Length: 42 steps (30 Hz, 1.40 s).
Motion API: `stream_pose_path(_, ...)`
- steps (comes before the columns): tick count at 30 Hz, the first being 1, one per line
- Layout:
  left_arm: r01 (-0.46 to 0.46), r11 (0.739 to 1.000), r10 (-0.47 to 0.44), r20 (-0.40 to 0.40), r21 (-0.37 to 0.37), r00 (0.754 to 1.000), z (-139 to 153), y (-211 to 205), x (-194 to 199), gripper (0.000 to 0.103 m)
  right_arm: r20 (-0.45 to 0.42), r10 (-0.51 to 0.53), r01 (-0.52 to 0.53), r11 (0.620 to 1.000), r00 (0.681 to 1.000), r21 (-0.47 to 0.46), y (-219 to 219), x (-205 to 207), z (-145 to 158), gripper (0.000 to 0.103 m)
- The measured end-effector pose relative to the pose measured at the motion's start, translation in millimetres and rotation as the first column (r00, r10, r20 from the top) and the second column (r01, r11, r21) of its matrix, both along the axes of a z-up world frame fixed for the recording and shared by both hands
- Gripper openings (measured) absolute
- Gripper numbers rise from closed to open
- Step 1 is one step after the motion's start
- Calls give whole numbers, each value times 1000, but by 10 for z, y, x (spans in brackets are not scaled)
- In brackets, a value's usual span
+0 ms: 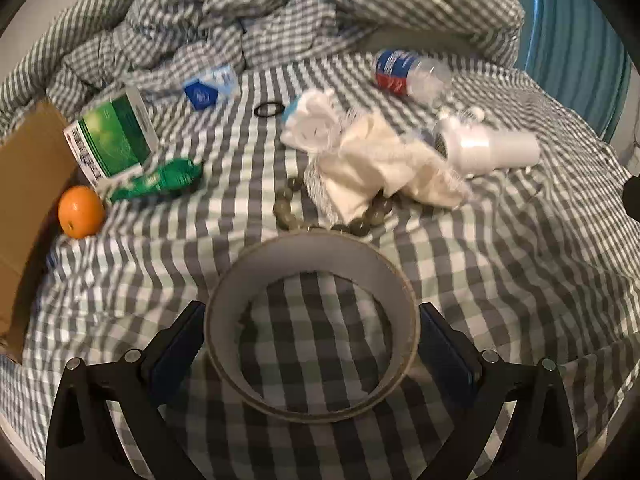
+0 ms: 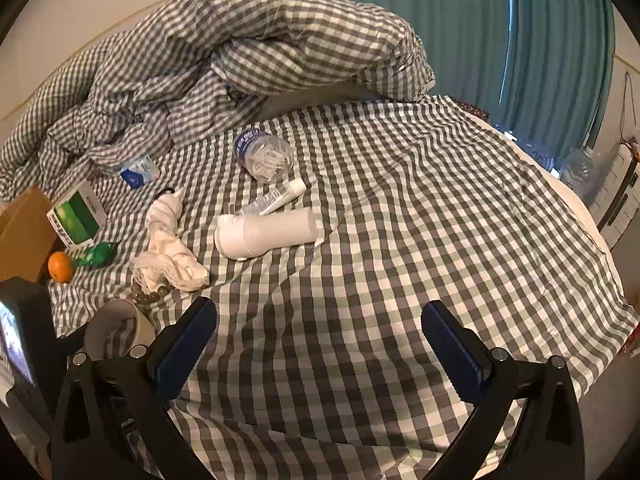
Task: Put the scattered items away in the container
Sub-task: 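Hold the tape roll in the left gripper while the right grasps the white lace cloth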
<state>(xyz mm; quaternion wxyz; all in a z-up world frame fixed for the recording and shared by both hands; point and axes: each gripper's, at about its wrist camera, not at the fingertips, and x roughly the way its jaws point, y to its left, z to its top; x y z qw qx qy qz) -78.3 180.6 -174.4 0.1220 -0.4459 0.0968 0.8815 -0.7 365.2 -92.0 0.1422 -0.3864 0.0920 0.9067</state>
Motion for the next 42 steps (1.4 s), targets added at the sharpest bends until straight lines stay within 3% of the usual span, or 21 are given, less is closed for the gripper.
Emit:
stream_pose_path(2, 0, 1000, 0, 3, 23, 1000, 2, -11, 3, 100, 3, 9, -9, 1000, 1000, 8, -29, -14, -10, 103)
stream_pose_path(4, 10, 999, -10, 9, 43, 1000, 8, -22, 11, 86, 8, 17, -17, 1000, 1000, 13, -66, -28, -16, 103)
stream_pose_path(5, 12, 999, -12, 5, 32, 1000, 13, -18, 10, 85, 10, 19, -19, 1000, 1000, 14, -78, -33, -16, 103)
stream_pose_path(11, 30, 999, -29, -54, 23, 998, 212, -67, 97, 84, 1, 32, -32, 999, 999, 29, -155, -17, 47, 103)
stream_pose_path(21, -40, 999, 43, -188, 18, 981, 1001, -674, 194, 84, -71, 137, -134, 990, 988, 41, -594, -194, 378, 103)
stream_pose_path(26, -90, 996, 89, -188, 5, 978, 967, -973, 162, 84, -59, 228, -223, 971, 972, 81, -1027, -533, 363, 103)
stream_pose_path(39, -160, 987, 160, -109, 13, 981, 609, -1431, -106, 84, 119, 282, -295, 950, 952, 107, -1233, -1284, -428, 101)
stream_pose_path(41, -162, 987, 162, -99, 13, 982, 566, -1439, -136, 84, 147, 267, -283, 953, 953, 109, -1235, -1369, -519, 90)
stream_pose_path(42, -163, 987, 163, -93, 13, 982, 541, -1445, -150, 84, 160, 261, -279, 954, 952, 106, -1229, -1399, -562, 71)
